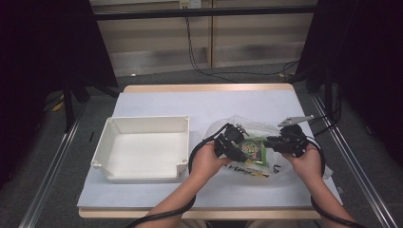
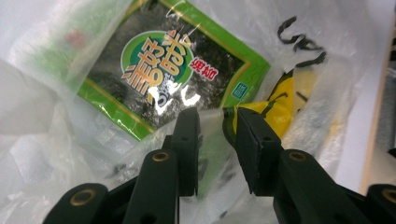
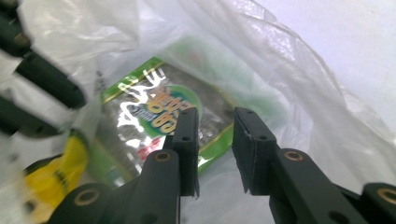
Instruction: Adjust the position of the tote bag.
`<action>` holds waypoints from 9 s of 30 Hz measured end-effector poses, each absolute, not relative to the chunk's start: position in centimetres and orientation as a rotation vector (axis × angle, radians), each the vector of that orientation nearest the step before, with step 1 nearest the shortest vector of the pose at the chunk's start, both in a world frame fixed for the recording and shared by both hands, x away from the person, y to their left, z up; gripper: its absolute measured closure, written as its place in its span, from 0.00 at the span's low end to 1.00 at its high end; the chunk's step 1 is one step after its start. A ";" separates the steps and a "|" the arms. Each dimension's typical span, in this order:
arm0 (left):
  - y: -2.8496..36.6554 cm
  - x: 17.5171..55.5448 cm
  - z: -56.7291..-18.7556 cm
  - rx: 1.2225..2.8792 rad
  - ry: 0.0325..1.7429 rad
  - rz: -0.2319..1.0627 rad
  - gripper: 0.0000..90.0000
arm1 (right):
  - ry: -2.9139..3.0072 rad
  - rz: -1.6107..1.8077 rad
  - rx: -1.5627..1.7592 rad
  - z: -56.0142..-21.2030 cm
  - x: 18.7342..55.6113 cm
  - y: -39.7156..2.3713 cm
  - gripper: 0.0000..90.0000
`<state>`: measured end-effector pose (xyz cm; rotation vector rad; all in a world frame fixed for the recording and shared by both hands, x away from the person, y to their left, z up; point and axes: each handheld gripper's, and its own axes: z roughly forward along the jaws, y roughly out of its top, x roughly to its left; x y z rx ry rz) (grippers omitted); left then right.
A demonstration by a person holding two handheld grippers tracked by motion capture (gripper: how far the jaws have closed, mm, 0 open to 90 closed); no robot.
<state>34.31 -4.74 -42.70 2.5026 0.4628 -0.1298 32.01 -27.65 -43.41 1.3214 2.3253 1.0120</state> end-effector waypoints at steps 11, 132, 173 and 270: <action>-4.2 33.8 -44.1 2.521 0.501 -0.160 0.77 | 2.322 0.993 1.337 -44.6 34.2 -27.5 0.79; -2.0 37.1 -39.2 2.411 0.636 -0.044 0.52 | 2.366 1.175 1.312 -42.8 32.5 -27.1 1.00; -3.1 38.8 -39.7 2.416 0.644 -0.422 0.83 | 2.300 1.299 1.115 -41.4 31.0 -26.9 0.95; 1.3 40.4 -22.8 2.526 0.504 -0.233 0.84 | 2.295 1.212 1.276 -42.3 28.0 -28.5 0.25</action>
